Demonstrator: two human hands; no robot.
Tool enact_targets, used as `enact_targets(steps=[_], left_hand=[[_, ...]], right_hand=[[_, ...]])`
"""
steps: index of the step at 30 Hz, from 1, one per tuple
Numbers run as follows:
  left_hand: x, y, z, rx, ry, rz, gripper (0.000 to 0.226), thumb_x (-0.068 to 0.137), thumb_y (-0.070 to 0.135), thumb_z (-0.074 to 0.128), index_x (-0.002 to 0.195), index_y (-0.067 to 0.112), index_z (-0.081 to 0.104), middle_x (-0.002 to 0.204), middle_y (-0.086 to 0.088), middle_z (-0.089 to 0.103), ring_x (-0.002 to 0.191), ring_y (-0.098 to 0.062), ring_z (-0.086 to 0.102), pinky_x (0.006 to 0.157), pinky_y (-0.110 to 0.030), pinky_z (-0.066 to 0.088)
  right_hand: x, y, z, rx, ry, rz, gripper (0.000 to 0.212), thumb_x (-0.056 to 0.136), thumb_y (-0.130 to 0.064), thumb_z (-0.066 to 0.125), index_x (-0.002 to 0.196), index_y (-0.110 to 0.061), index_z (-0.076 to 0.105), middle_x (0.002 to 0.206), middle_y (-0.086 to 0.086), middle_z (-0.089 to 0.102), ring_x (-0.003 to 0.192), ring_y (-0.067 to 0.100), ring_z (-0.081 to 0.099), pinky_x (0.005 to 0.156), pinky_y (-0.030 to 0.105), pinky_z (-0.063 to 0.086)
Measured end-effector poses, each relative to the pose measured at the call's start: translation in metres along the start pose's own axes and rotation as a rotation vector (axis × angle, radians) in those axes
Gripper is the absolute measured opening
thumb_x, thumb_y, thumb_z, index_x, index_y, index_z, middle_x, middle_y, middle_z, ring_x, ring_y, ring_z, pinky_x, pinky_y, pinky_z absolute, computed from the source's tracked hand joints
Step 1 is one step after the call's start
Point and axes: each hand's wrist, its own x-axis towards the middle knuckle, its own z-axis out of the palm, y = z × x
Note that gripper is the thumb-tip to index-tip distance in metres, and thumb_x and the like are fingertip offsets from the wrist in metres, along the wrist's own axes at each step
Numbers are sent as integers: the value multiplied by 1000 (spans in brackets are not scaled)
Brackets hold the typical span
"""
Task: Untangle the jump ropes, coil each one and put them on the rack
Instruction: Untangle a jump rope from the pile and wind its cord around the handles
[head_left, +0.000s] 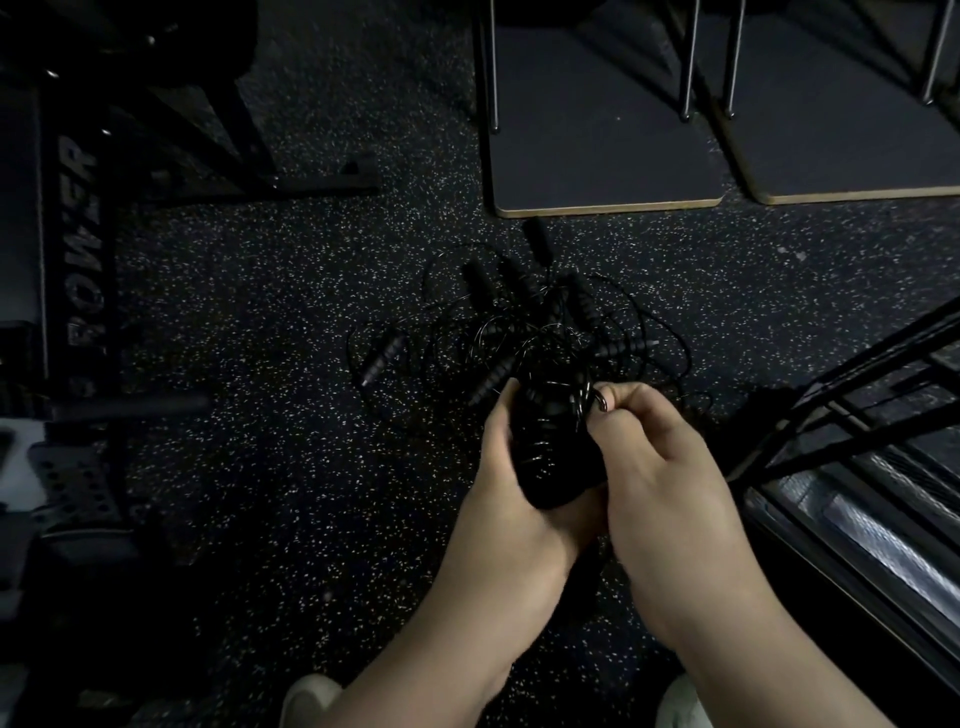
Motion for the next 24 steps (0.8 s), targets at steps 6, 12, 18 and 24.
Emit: enact_targets(steps=[6,12,18,24], left_hand=[[-1,1,4,-67,84,43,76,88,18,77,138,60,36,116,18,74,109,-1,70,96,-29,56],[1,5,-2,-84,65,8,71,85,20,80,123,69,45,113,12,76,107,-12,73,98,-42,56],[1,6,-3,-91,21,-17,52,88,22,79,123,54,57,104,10,78,94,-7,75,84,-31,58],[2,6,-3,-56,62,-51,53,90,19,74,117,60,56,96,11,78,86,-9,75,75,-34,59]], right_hand=[[-4,-4,1,54,-25,21,21,101,-16,51,87,-19,66,91,15,74,79,24,69,70,33,56],[-7,-10,-2,143,-22,60,25,102,-16,48,90,-12,69,87,6,77,82,18,73,70,29,57],[-4,-7,-4,348,-12,134,22,100,-13,48,100,-3,68,111,27,70,113,44,65,101,58,51],[-2,-11,-4,321,18,100,21,99,-16,59,83,-11,73,100,26,73,99,44,71,88,51,59]])
